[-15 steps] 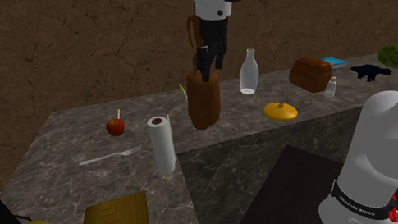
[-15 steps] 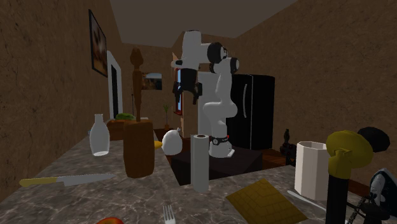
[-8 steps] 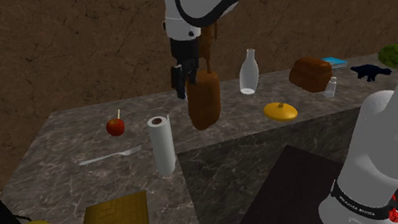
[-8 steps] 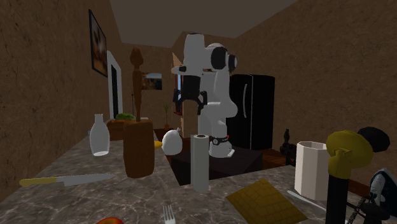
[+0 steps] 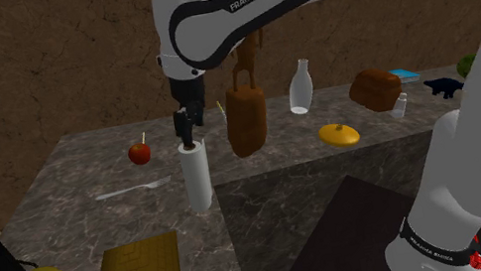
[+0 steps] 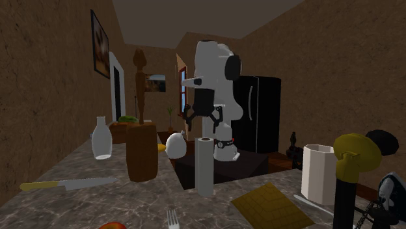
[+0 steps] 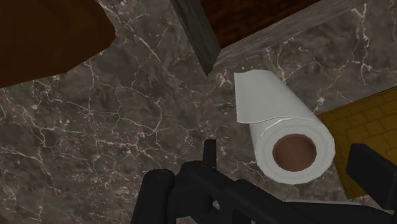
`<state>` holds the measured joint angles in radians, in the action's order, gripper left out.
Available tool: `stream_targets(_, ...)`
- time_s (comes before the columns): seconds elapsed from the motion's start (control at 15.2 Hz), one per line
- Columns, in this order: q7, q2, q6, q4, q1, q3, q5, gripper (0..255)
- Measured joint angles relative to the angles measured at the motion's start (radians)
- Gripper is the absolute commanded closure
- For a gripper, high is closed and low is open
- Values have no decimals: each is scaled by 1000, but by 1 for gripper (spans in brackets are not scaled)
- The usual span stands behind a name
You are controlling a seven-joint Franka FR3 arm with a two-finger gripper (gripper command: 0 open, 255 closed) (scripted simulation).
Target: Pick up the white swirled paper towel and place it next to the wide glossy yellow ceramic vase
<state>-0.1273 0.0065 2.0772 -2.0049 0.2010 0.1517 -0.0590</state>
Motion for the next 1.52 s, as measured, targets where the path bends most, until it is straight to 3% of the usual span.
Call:
stream_targets(0.26,-14,82,28,50,17,17,-11,0)
stream_targets(0.66,-9,118,97,16,19,17,-21,0)
stream_targets(1.06,-7,122,107,11,19,16,-22,0)
stream_targets(1.12,-7,122,107,11,19,16,-22,255)
stream_targets(1.52,-8,121,108,11,20,17,-21,255)
